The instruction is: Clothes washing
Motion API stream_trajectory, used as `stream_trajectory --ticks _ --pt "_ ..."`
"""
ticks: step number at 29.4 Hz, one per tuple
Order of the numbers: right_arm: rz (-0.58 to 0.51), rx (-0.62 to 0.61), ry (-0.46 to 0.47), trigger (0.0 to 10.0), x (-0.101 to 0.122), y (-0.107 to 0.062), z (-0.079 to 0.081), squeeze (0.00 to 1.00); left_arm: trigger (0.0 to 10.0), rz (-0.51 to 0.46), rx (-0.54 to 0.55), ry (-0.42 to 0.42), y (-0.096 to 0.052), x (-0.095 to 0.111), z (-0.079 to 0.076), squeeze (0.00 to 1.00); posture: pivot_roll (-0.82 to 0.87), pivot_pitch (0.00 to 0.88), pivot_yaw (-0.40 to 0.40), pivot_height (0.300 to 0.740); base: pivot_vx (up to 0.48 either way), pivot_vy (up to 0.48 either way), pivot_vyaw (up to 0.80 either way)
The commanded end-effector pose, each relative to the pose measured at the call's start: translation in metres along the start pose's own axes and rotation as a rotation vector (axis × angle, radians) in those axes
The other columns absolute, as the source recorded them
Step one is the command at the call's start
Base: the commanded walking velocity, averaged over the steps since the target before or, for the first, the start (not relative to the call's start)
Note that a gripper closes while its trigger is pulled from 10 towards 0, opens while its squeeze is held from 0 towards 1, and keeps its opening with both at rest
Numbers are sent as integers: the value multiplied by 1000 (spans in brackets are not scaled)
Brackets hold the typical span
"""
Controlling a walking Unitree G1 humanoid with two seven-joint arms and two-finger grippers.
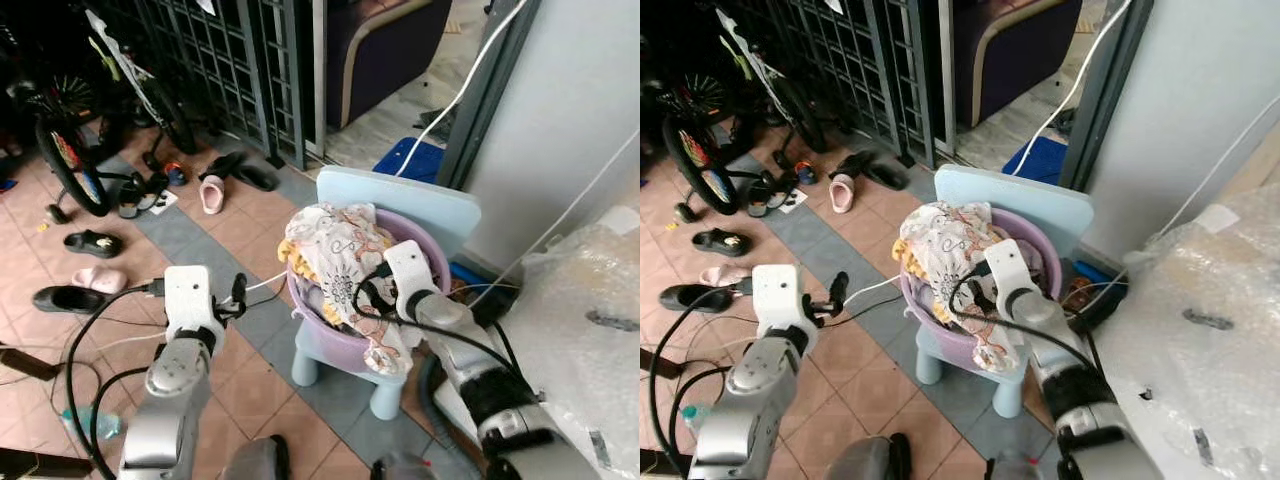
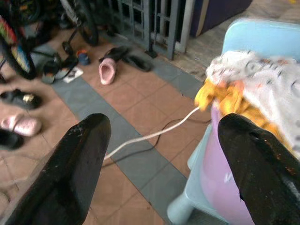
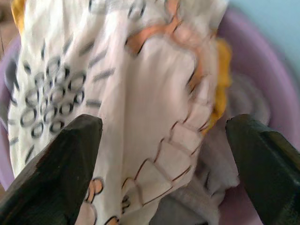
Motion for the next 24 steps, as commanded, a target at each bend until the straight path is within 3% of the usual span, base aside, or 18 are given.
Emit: stream_trajectory --ticks 1,2,3,9,17,20,24 --pt "40 -4 -6 10000 -6 5 3 0 10000 11 35 23 -6 -1 7 0 72 152 -16 740 0 0 0" --pt "65 -15 -9 8196 -11 6 2 0 10000 15 42 27 -9 -2 8 0 81 163 -33 740 0 0 0" --pt "87 -26 0 0 -14 6 0 0 10000 18 54 29 -13 -3 11 0 83 170 -39 740 0 0 0" --pt "118 -44 11 0 -22 7 -6 0 10000 49 108 11 -33 -11 18 0 94 202 -66 740 0 0 0" --pt "76 -53 47 0 -16 12 1 0 10000 45 121 23 -40 -7 19 0 102 223 -68 740 0 0 0" --pt "63 -43 67 0 -13 13 5 0 10000 -24 55 61 -39 5 11 0 103 235 -64 740 0 0 0" --pt "58 -24 77 0 -13 14 9 0 10000 -42 10 63 -39 11 4 0 106 251 -70 740 0 0 0"
Point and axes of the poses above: a point about 5 cm out from each wrist's last joint towards the gripper, its own y axis pointing out of the wrist towards the gripper, its own x axis along the axis of the wrist's last joint, z = x × y, the point moved 4 cm from there along y, pointing out of the wrist towards the gripper, and after that the axes turned 10 degrees about y, right-handed, at the moved point
